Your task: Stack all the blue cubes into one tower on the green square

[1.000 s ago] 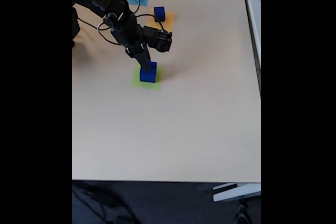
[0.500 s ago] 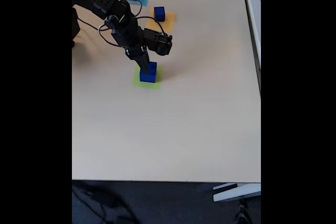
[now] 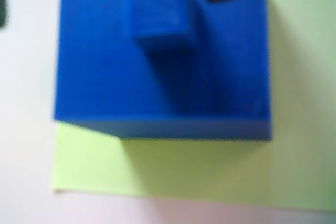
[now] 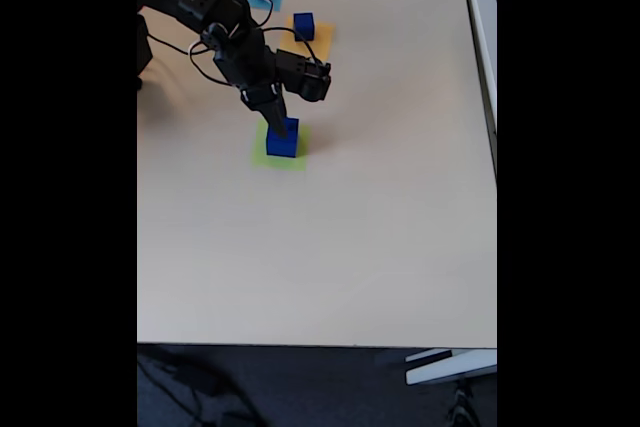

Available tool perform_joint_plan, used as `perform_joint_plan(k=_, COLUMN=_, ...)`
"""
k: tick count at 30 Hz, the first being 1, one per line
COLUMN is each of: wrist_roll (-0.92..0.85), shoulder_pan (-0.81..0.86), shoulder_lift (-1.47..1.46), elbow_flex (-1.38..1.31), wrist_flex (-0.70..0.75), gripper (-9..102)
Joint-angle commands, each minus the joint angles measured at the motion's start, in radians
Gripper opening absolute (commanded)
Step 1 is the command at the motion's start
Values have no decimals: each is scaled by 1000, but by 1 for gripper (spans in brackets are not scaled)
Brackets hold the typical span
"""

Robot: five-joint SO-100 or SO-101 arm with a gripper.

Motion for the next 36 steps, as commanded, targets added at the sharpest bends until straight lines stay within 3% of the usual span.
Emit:
perform_joint_plan(k=1, wrist_roll=-3, shoulder_pan=-5, shoulder_lift=0, elbow_flex=-58, wrist_flex=5, gripper=19)
perform_joint_plan(k=31, wrist_roll=3, shoulder_pan=-8, shoulder_lift=-74, elbow_flex=-123, wrist_flex=41, gripper=14)
perform_joint_plan(k=36, wrist_roll=6, shoulder_pan=-5, shoulder_lift=-74, elbow_flex=-123, wrist_flex=41, gripper=8)
